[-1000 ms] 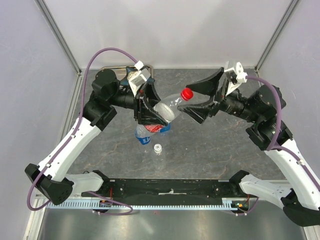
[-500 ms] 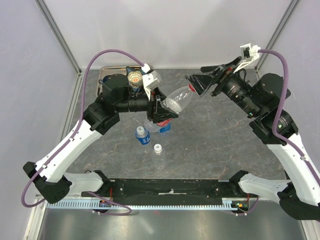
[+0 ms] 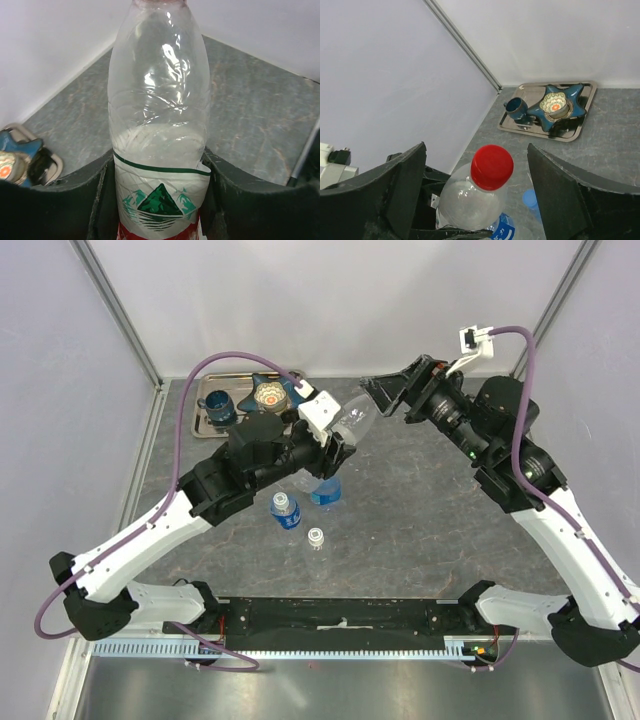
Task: Unscrew the bottle caps
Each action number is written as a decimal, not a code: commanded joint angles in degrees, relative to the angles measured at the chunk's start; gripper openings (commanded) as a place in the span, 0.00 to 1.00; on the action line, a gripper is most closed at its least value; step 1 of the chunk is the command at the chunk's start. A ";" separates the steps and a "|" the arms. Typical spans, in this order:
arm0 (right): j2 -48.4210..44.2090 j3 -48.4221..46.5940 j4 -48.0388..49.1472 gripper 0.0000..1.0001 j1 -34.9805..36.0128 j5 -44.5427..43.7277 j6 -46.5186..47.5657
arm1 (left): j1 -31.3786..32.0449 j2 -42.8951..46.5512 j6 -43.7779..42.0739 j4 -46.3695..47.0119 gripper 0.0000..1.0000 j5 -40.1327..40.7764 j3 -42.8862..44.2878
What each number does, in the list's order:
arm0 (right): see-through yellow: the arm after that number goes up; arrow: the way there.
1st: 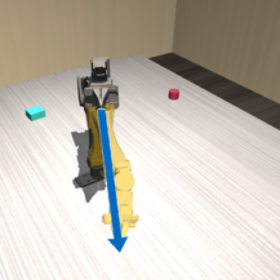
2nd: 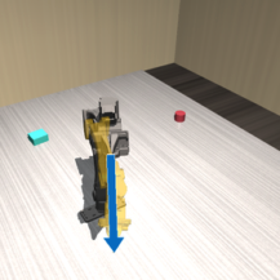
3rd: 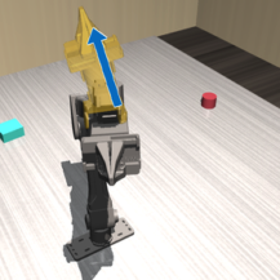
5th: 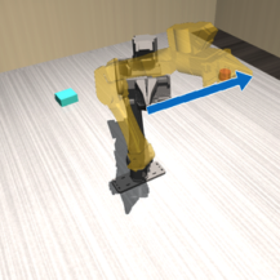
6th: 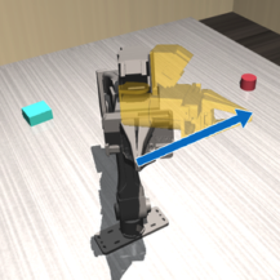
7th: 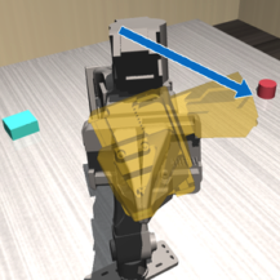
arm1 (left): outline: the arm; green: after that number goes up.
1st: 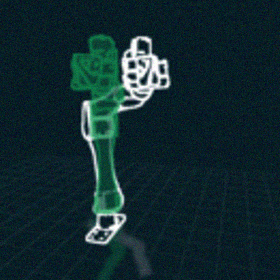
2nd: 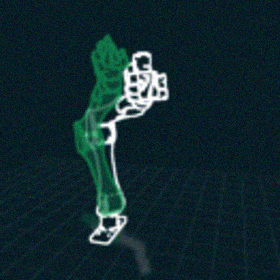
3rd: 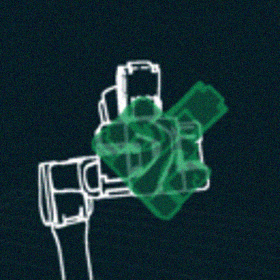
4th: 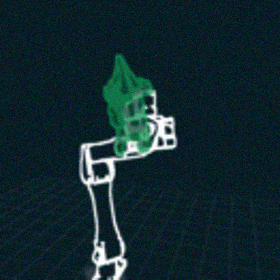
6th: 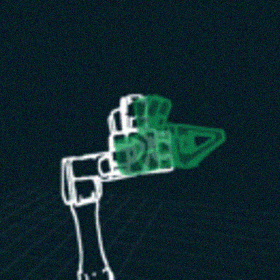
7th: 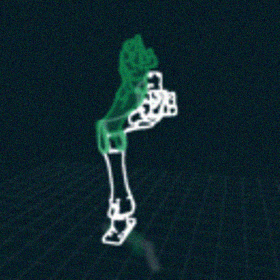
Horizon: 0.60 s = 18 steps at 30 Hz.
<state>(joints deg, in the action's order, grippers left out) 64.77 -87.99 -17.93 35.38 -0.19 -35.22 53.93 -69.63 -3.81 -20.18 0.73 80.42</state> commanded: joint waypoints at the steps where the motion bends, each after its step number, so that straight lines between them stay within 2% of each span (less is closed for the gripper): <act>1: 0.70 0.44 1.32 0.86 -0.04 -1.83 -2.66 | 1.00 2.04 -3.48 4.63 0.14 9.28 -1.32; 3: 0.71 0.71 1.76 0.81 -0.13 -1.92 -2.66 | 1.09 2.21 -3.74 4.63 0.14 9.38 -1.50; 4: 0.79 0.97 2.11 0.74 -0.13 -1.92 -2.83 | 1.09 2.47 -3.74 4.72 0.14 9.46 -1.67; 7: 1.23 0.97 2.29 0.63 -0.04 -1.84 -3.01 | 1.26 2.65 -3.74 4.80 0.14 9.64 -1.85; 10: 1.58 1.50 2.73 0.56 -0.04 -1.66 -3.27 | 1.26 2.92 -3.83 4.98 0.14 9.38 -2.11; 14: 2.02 1.85 3.17 0.54 -0.04 -0.87 -3.45 | 1.35 3.18 -4.01 5.33 0.14 9.29 -2.37; 18: 2.55 2.12 3.17 0.58 -0.04 -0.52 -3.80 | 1.35 4.15 -3.92 6.82 0.14 8.67 -3.60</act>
<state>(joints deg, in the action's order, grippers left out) 66.83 -86.54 -17.10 35.38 -1.19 -38.26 54.87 -67.70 -5.72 -17.87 8.93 77.73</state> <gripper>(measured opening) 0.570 0.585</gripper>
